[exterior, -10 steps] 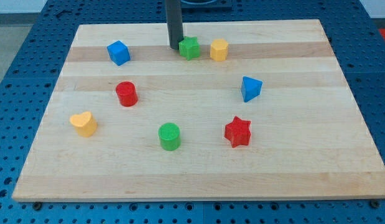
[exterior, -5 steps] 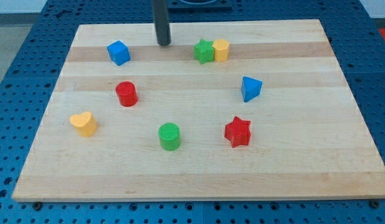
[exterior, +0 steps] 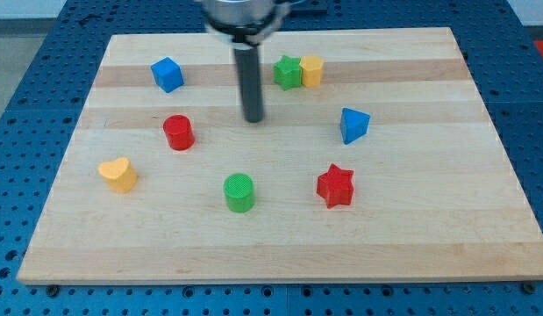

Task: Push the blue triangle above green circle

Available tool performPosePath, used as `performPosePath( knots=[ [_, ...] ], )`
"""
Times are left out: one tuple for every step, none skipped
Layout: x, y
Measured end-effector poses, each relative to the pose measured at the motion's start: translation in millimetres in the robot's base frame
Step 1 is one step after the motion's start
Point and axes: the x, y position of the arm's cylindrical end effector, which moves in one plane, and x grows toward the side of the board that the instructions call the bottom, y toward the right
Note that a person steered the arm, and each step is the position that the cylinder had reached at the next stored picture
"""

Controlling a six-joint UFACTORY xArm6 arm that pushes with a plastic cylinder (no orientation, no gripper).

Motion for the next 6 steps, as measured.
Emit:
performPosePath(
  knots=[
    [-12.9, 76.7],
    [-17.7, 148.9],
    [19.5, 189.6],
    [51.8, 196.7],
    [40.5, 149.3],
    [6.4, 99.4]
  ],
)
